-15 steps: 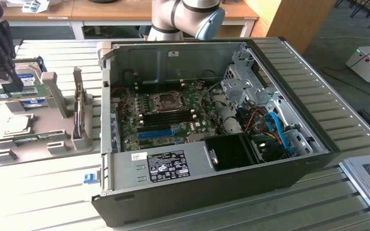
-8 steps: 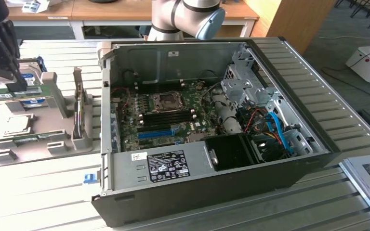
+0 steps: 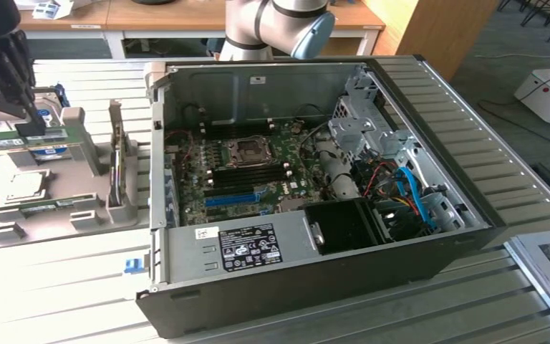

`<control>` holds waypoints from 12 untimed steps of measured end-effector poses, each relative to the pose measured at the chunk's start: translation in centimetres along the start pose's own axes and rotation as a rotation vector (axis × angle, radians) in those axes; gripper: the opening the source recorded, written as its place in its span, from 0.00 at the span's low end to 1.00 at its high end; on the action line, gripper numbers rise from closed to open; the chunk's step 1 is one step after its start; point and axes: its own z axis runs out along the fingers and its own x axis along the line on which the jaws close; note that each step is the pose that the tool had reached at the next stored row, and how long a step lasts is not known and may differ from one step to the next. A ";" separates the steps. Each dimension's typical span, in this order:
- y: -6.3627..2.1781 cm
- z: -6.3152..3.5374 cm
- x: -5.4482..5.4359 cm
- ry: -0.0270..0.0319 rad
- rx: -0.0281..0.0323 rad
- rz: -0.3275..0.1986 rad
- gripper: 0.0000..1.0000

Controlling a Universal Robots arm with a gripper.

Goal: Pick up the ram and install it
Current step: 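Pick up the ram and move it above insertion slot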

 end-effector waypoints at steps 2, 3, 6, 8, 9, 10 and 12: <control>-0.12 -0.02 0.0 0.0001 -0.0001 0.000 0.11; -0.18 -0.04 0.0 0.0002 -0.0002 0.000 0.11; -0.41 -0.09 0.0 0.0000 -0.0005 0.000 0.11; -0.60 -0.11 0.0 -0.0001 -0.0010 0.000 0.11; -0.69 -0.12 0.0 -0.0001 -0.0012 0.000 0.11; -0.78 -0.14 0.0 0.0000 -0.0015 0.000 0.11; -0.94 -0.16 0.0 0.0000 -0.0018 0.000 0.11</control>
